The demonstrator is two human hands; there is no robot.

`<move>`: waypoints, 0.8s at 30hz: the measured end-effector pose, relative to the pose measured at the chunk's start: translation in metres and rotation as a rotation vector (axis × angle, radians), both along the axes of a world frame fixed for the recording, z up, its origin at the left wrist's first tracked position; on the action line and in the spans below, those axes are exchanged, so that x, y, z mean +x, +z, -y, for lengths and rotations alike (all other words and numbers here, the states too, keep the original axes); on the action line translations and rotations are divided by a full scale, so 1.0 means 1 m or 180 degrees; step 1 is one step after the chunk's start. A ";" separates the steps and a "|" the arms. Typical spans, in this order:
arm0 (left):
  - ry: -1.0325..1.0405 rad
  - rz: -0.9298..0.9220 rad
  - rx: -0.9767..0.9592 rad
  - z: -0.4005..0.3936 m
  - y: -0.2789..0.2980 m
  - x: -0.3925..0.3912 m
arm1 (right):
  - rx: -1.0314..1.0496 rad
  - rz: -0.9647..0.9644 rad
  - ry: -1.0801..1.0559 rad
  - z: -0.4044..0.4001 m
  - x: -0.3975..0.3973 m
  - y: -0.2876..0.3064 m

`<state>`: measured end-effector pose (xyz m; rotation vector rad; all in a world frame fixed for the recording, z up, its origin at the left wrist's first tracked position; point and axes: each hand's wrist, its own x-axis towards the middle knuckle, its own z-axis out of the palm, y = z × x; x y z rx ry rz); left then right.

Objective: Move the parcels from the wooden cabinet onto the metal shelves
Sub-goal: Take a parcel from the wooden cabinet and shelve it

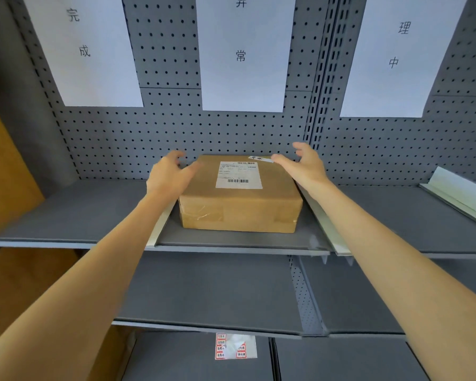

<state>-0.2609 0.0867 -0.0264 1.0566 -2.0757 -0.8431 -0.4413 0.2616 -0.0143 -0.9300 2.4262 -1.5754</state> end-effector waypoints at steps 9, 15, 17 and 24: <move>0.0676 0.1346 -0.2298 -0.026 0.034 0.067 | 0.0935 -0.2291 0.0357 0.022 0.057 0.029; 0.1056 0.1663 -0.2295 -0.027 0.035 0.150 | 0.0874 -0.2333 0.0849 0.052 0.126 0.028; 0.1235 0.1708 -0.2249 -0.026 0.038 0.184 | 0.0796 -0.2376 0.0996 0.064 0.154 0.031; 0.1909 0.1752 -0.2016 -0.020 0.048 0.312 | 0.0607 -0.2706 0.1397 0.110 0.282 0.044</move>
